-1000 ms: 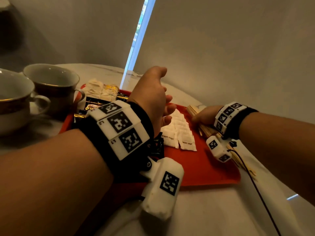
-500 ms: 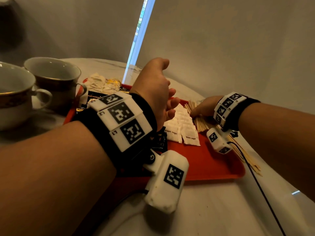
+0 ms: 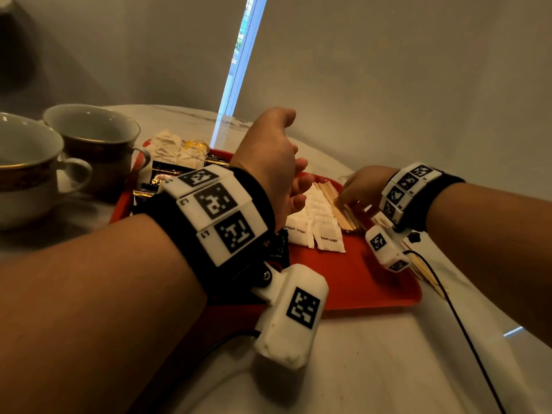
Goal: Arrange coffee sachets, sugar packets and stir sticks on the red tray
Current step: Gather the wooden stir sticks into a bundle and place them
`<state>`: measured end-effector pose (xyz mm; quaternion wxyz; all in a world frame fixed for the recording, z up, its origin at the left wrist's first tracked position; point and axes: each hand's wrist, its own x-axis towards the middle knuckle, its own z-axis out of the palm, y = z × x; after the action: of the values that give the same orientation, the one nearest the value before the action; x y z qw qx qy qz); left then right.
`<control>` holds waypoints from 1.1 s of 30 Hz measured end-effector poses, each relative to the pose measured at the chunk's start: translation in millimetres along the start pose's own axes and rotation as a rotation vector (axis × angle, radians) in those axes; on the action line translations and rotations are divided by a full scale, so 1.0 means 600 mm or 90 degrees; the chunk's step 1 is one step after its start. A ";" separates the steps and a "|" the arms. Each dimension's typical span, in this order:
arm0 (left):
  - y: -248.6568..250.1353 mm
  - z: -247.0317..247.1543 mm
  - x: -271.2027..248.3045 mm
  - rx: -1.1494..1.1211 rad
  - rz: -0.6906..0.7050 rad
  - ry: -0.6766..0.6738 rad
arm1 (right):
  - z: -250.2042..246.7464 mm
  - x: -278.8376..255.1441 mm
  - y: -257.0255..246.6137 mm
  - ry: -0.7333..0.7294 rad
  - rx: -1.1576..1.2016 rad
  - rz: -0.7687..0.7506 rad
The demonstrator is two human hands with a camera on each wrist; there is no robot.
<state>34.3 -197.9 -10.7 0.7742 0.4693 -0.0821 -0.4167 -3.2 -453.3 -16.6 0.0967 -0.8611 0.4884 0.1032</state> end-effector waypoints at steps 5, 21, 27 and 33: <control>-0.002 0.002 0.000 0.007 0.000 0.000 | 0.009 -0.004 -0.013 0.062 -0.090 -0.032; -0.006 0.000 0.005 0.015 -0.003 -0.006 | 0.009 -0.022 0.002 0.126 -0.013 -0.155; -0.008 0.000 0.004 0.024 -0.005 -0.010 | 0.017 -0.036 0.001 0.109 -0.052 -0.196; -0.004 -0.001 0.004 0.023 -0.001 -0.005 | -0.007 -0.073 0.030 0.010 -0.051 -0.236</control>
<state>35.0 -199.7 -13.6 0.7647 0.4817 -0.0926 -0.4179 -40.1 -427.7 -1.6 0.0764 -0.9402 0.3176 0.0964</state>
